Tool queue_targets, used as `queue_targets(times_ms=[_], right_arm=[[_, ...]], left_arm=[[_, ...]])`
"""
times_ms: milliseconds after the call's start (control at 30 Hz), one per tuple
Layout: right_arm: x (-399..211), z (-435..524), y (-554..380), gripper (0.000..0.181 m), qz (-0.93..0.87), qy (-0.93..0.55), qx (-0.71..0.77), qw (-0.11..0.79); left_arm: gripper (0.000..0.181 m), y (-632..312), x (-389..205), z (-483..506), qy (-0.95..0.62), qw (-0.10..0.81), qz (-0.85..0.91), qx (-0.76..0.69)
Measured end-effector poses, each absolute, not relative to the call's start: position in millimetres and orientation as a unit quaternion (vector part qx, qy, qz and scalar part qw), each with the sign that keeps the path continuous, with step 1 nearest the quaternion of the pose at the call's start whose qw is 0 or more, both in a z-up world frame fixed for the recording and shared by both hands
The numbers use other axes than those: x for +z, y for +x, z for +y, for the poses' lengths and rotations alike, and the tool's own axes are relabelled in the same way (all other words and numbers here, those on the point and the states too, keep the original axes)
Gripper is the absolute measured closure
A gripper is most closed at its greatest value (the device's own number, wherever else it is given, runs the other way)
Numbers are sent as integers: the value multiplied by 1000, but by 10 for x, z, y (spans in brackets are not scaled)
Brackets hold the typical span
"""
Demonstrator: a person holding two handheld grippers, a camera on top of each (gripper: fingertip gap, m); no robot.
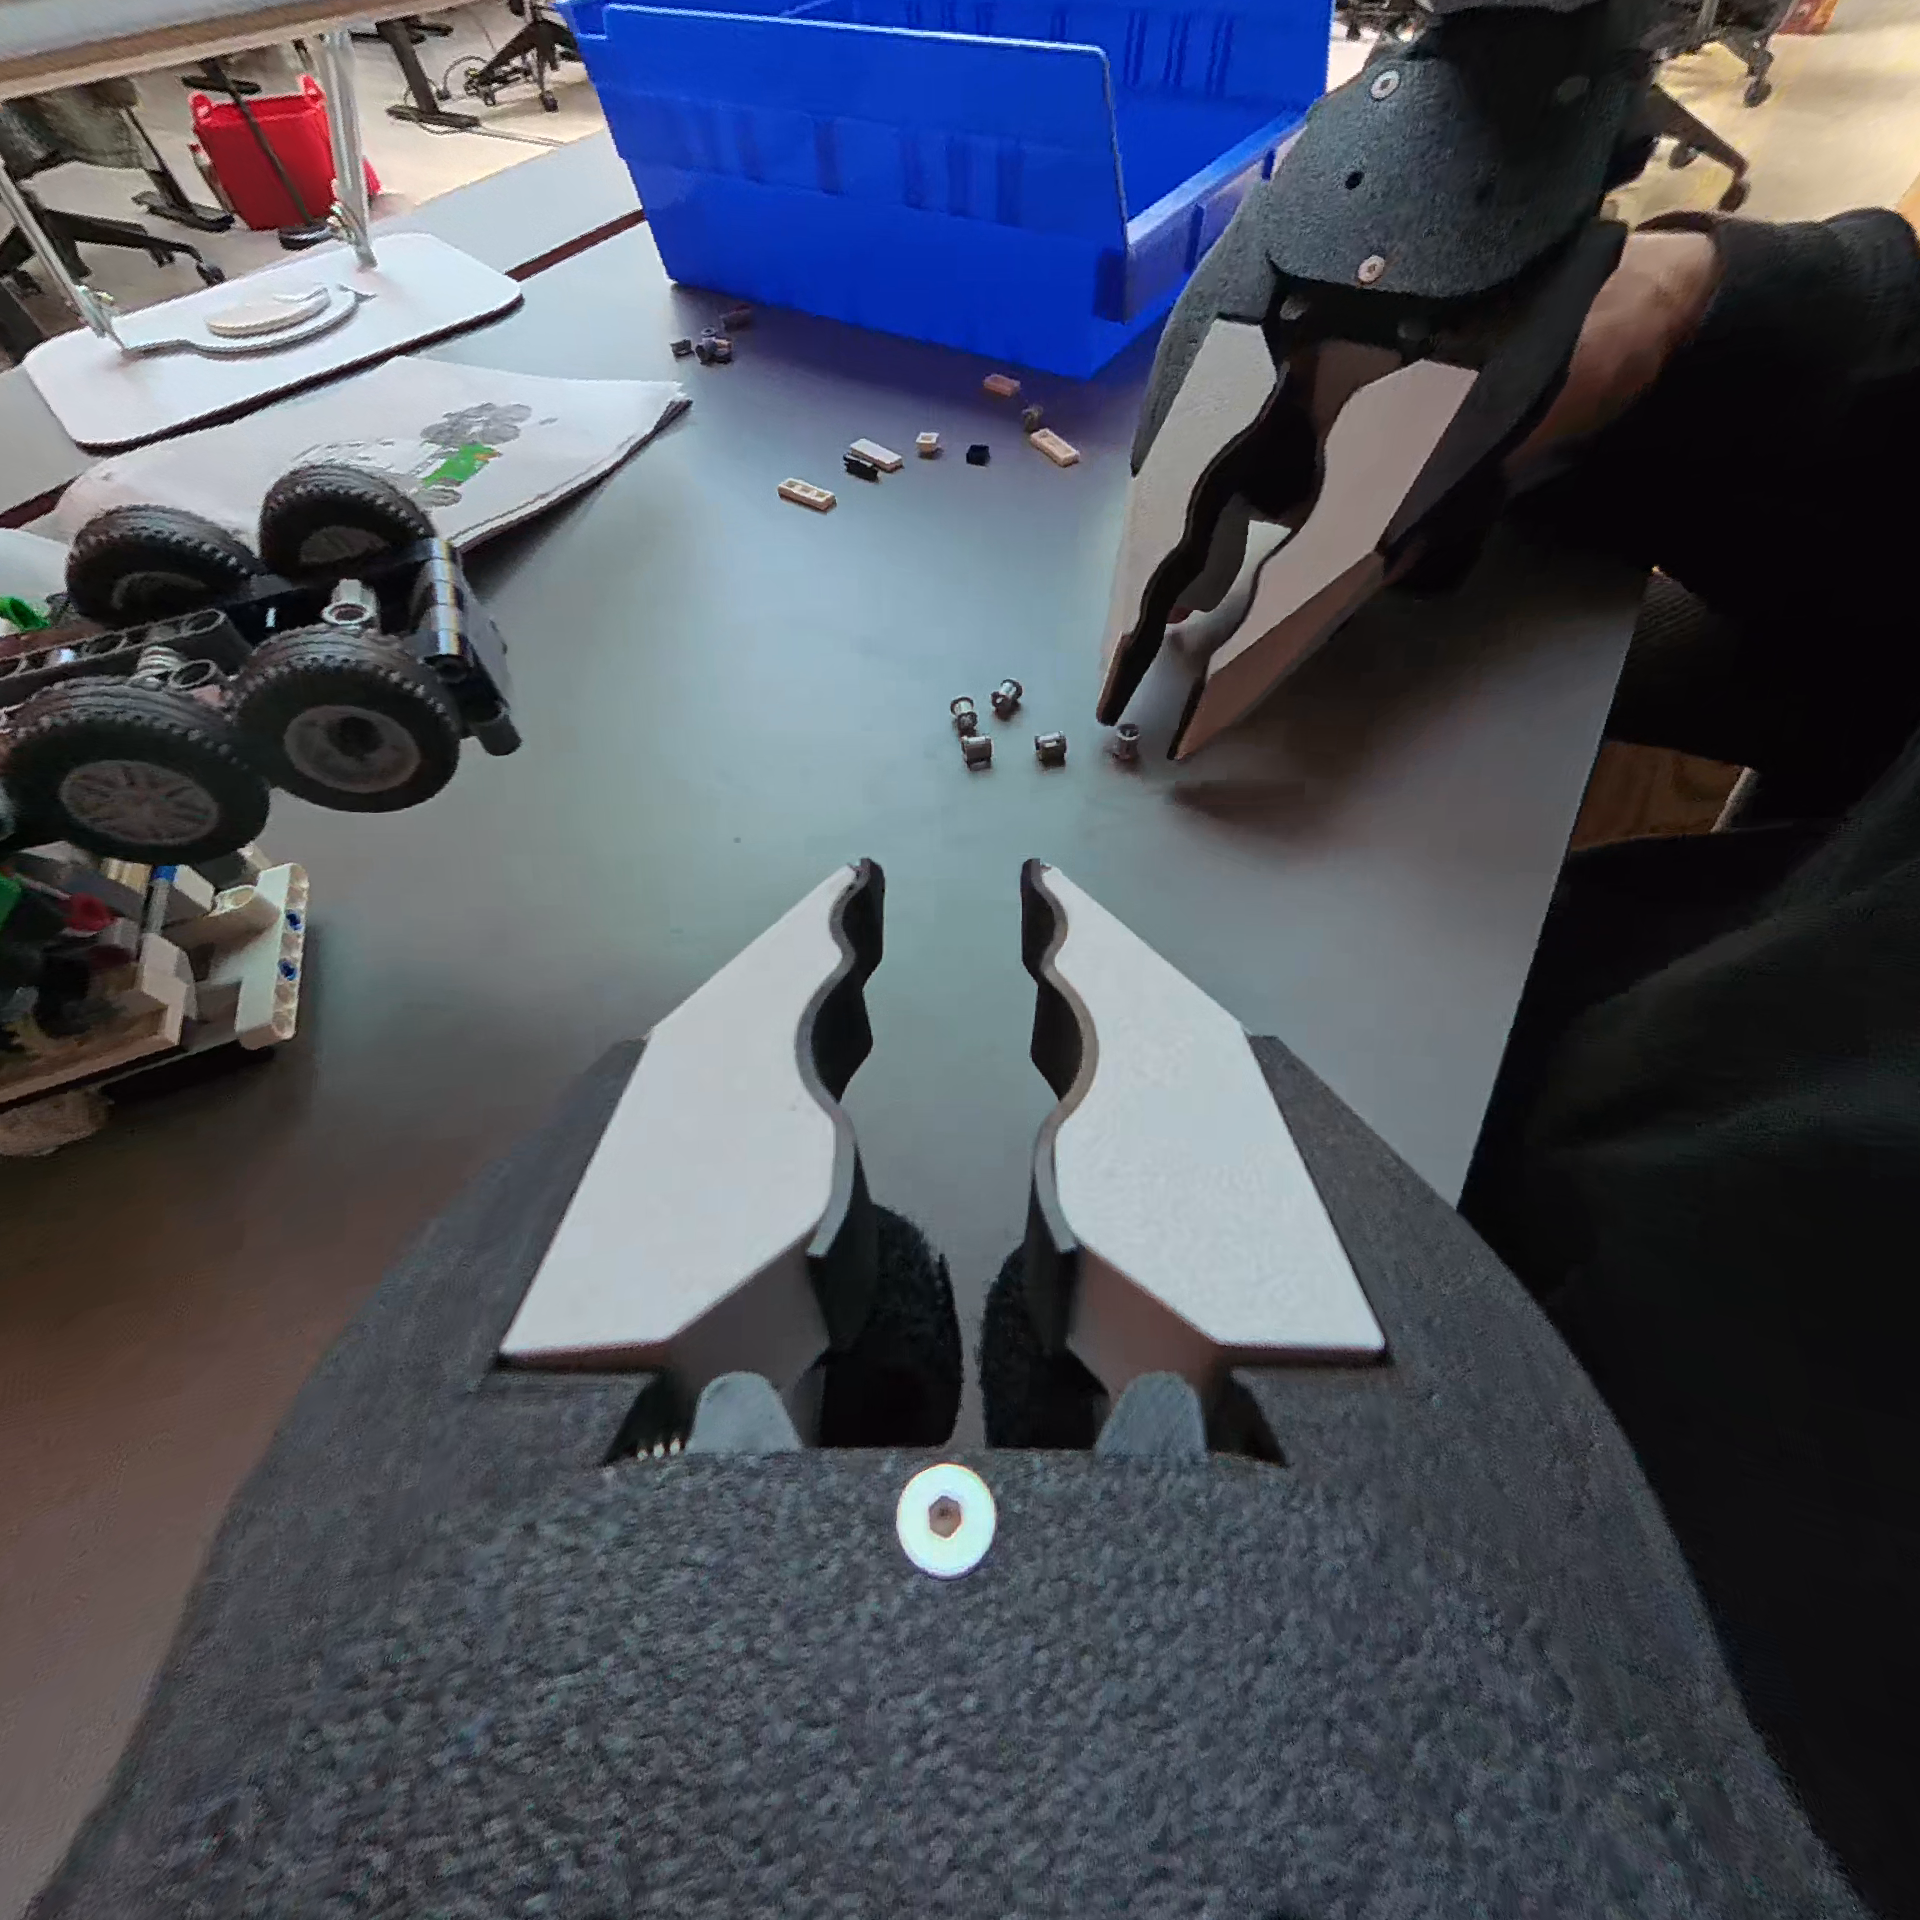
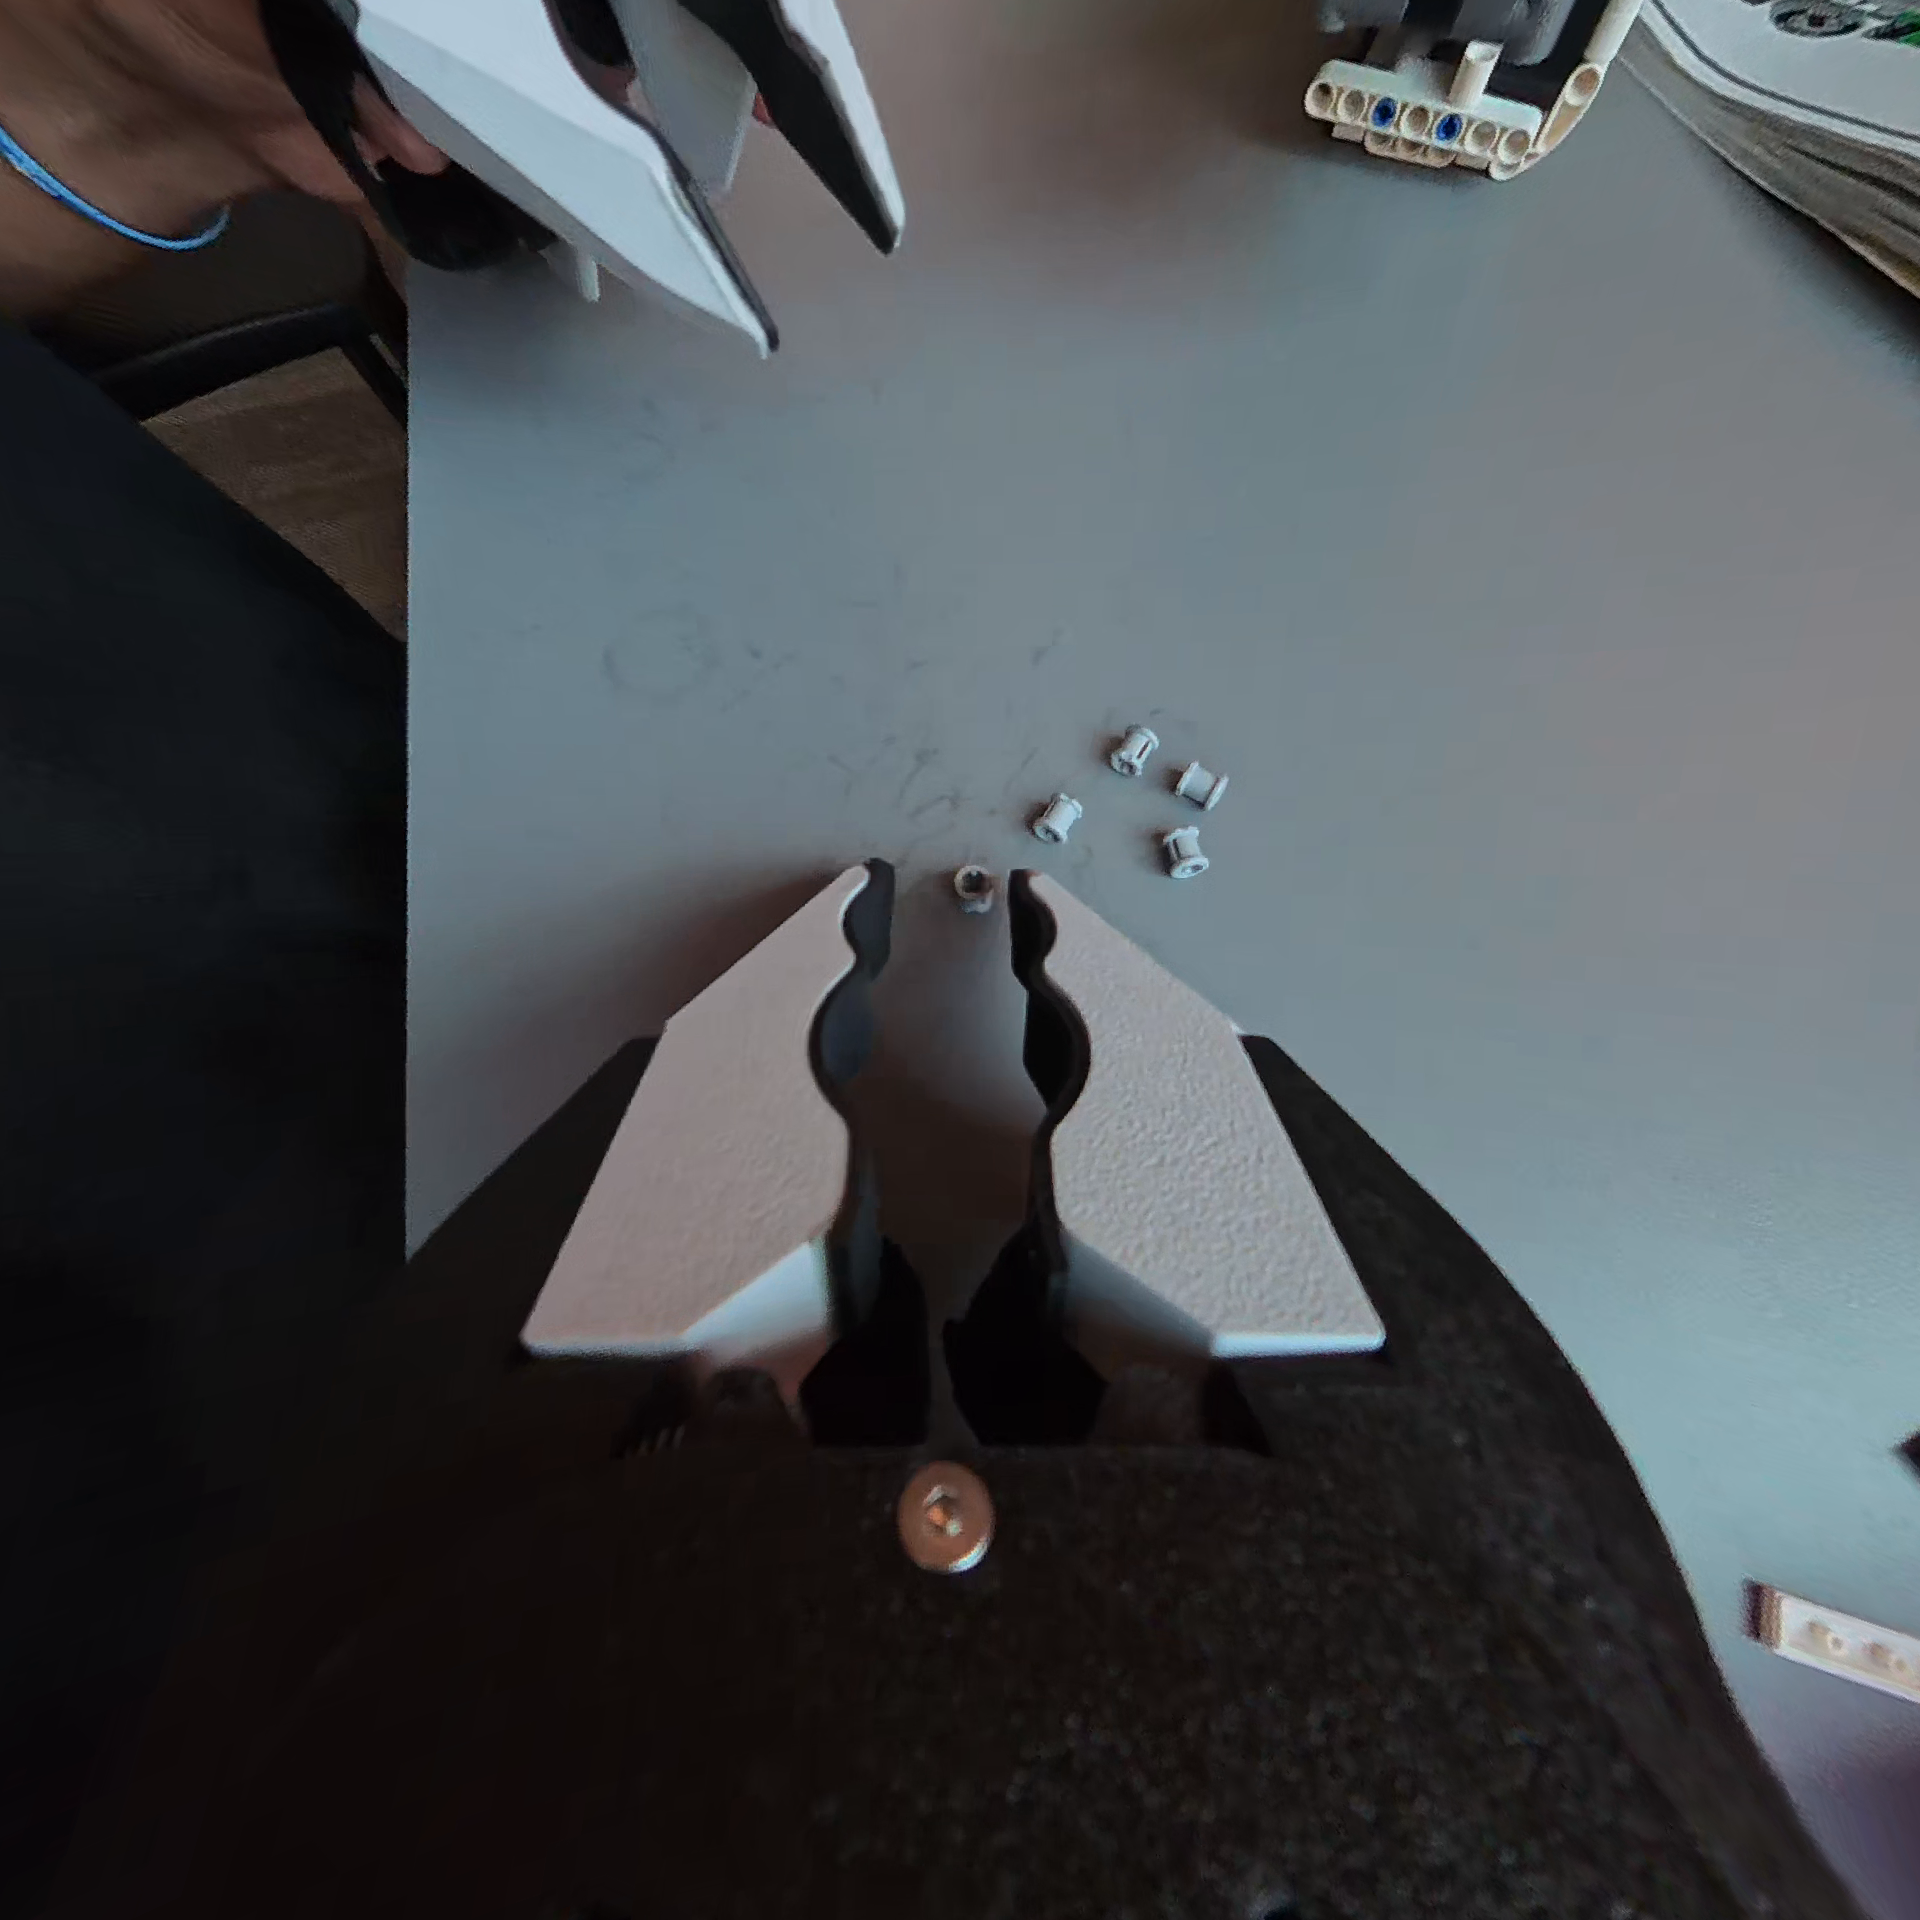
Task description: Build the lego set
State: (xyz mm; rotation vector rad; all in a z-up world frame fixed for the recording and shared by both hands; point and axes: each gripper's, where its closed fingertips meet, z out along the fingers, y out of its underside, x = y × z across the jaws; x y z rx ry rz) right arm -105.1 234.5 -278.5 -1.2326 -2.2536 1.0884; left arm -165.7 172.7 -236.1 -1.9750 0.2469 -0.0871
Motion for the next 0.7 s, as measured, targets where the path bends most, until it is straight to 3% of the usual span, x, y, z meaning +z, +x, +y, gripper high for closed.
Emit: queue_targets(times_ms=[200, 300, 467, 600, 700], right_arm=[[-2838, 2377, -1120, 175, -792, -454, 359, 192], [-2588, 2276, -1261, 175, -725, -498, 447, 162], [-1953, 1816, -1475, 176, -524, -514, 677, -52], [-1814, 1624, -1524, 176, -454, -488, 728, -160], [-1770, 1554, -1578, 176, -416, -481, 748, -190]], left_arm=[[156, -1530, -2391, 1709, -824, 542, 162, 17], [160, -1548, -2222, 1699, -779, 592, 177, 106], [161, -1492, -2070, 1643, -721, 620, 212, 225], [165, -1487, -1872, 1589, -705, 654, 178, 208], [169, -1545, -1749, 1543, -695, 680, 140, 186]])
